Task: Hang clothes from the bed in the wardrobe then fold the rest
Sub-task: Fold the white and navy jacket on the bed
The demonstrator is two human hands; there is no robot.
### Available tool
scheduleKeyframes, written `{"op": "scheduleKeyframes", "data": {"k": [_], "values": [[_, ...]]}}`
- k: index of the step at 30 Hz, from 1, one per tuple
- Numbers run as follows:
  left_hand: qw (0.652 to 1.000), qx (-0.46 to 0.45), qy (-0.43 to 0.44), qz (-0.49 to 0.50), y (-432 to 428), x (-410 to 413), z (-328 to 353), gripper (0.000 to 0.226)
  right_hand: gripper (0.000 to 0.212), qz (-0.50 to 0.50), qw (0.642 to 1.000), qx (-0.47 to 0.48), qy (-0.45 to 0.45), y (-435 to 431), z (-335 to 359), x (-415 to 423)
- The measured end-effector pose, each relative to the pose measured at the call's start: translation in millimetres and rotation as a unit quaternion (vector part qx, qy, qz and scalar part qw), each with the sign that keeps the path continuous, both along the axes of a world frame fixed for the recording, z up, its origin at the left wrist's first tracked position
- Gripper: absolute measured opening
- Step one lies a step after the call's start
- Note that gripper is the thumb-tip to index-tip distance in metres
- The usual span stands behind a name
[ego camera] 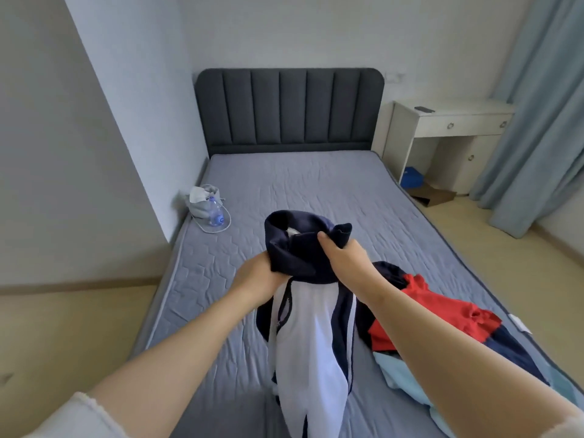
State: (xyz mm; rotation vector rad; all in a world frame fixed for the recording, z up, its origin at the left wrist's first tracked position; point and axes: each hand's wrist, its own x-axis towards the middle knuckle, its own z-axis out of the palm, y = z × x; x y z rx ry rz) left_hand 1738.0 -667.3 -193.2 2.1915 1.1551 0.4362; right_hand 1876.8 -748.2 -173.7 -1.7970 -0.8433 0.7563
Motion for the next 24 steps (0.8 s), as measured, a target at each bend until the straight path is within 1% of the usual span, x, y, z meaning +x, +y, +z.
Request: {"op": "scheduleKeyframes", "data": {"k": [1,2,3,4,5,6,7,8,9,10,11,12,14,15,16,17,18,20,21,22,23,24], "values": [[1.000,0.027,0.013,0.004,3.5,-4.6,4.4,0.019,0.022,0.011,1.000,0.003,-0.012,3.1,3.2,-3.7],[0.999,0.039,0.019,0.003,7.9,-10.0,8.7,0.020,0.017,0.027,1.000,0.013,-0.007,5.3,6.6,-5.9],[0.999,0.030,0.014,-0.002,12.6,-15.7,13.0,0.021,0.007,0.056,0.998,0.024,0.004,5.8,10.4,-5.5],[1.000,-0.004,-0.012,-0.007,17.7,-22.4,16.3,0.020,0.007,0.102,0.994,0.035,0.014,5.5,14.2,-3.9],[0.997,-0.058,-0.056,-0.010,22.7,-29.2,18.4,0.018,0.019,0.152,0.988,0.031,0.021,4.4,17.0,-0.8],[0.987,-0.121,-0.107,-0.014,26.1,-35.3,20.3,0.018,0.025,0.185,0.983,0.001,0.012,2.1,20.0,1.5],[0.973,-0.174,-0.152,-0.021,28.6,-40.3,20.6,0.018,0.025,0.194,0.979,-0.054,-0.035,-0.3,21.9,1.9],[0.962,-0.203,-0.179,-0.030,30.2,-43.9,20.8,0.019,0.027,0.196,0.968,-0.115,-0.105,-1.8,20.3,1.8],[0.959,-0.208,-0.187,-0.040,32.1,-46.6,21.1,0.021,0.031,0.190,0.947,-0.166,-0.197,-1.9,17.8,0.3],[0.959,-0.204,-0.187,-0.055,33.8,-49.6,22.1,0.023,0.032,0.177,0.923,-0.191,-0.283,-0.9,14.6,-1.4],[0.962,-0.195,-0.179,-0.072,35.7,-51.7,22.5,0.024,0.032,0.152,0.912,-0.196,-0.327,-0.2,11.4,-2.1],[0.964,-0.188,-0.167,-0.082,37.2,-54.6,23.5,0.021,0.031,0.117,0.917,-0.177,-0.339,1.7,6.0,-2.1],[0.972,-0.170,-0.142,-0.077,42.9,-62.7,24.2,0.014,0.029,0.040,0.952,-0.112,-0.281,6.0,-1.7,-6.1],[0.980,-0.146,-0.116,-0.067,47.1,-67.6,23.5,0.016,0.028,0.006,0.965,-0.083,-0.247,6.6,-2.5,-9.4],[0.987,-0.123,-0.077,-0.066,50.1,-73.1,24.2,0.020,0.025,-0.015,0.974,-0.058,-0.217,7.5,-4.4,-12.2],[0.990,-0.111,-0.025,-0.086,54.1,-79.1,24.3,0.022,0.021,-0.029,0.981,-0.036,-0.187,7.7,-4.9,-15.5],[0.984,-0.119,0.037,-0.127,56.0,-86.4,27.7,0.021,0.016,-0.040,0.986,-0.015,-0.160,7.2,-5.0,-18.3],[0.952,-0.169,0.150,-0.208,57.4,-101.0,33.9,0.029,0.006,-0.051,0.992,0.013,-0.116,6.0,-5.3,-21.6],[0.940,-0.187,0.180,-0.221,59.4,-107.1,35.2,0.032,0.008,-0.050,0.994,0.020,-0.100,5.4,-6.1,-22.8],[0.940,-0.191,0.189,-0.209,60.2,-111.2,35.0,0.031,0.010,-0.049,0.995,0.021,-0.087,4.6,-7.1,-24.3],[0.948,-0.178,0.189,-0.186,60.7,-113.8,32.5,0.025,0.010,-0.045,0.996,0.020,-0.077,4.1,-8.6,-26.4],[0.958,-0.140,0.196,-0.157,59.6,-113.9,30.2,0.018,0.010,-0.040,0.996,0.020,-0.071,4.5,-10.0,-29.2]]}}
